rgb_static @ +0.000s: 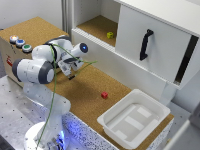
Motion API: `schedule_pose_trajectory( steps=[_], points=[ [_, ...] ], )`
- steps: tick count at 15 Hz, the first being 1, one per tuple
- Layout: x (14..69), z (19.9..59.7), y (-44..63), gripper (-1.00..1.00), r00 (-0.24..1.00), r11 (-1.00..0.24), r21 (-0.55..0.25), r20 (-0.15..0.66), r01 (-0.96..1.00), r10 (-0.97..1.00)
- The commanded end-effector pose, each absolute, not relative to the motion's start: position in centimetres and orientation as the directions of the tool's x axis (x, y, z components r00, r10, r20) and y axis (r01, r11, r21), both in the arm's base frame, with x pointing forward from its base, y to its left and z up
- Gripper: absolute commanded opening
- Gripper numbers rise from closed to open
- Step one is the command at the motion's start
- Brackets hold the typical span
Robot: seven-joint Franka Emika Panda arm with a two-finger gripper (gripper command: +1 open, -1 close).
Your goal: Grasp the drawer handle, then open it
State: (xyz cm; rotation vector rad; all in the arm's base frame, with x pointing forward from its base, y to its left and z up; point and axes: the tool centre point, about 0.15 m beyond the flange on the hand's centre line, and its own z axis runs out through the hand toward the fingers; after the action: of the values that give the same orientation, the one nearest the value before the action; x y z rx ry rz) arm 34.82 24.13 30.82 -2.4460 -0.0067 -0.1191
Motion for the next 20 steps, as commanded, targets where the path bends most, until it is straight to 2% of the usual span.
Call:
schedule_pose_trajectory(
  steps=[1,16,17,20],
  points=[
    [35.8,26.8,19.8,-1.0,0.997,-0.755,-0.655,0.077,0.038,-0.016],
    [34.8,26.8,14.6,-1.0,0.995,-0.774,-0.633,0.071,-0.006,-0.066],
    [34.8,27.0,14.8,1.0,0.996,-0.791,-0.612,0.073,0.008,-0.047],
    [34.5,27.7,15.1,1.0,0.996,-0.795,-0.605,0.088,0.031,-0.029]
  ],
)
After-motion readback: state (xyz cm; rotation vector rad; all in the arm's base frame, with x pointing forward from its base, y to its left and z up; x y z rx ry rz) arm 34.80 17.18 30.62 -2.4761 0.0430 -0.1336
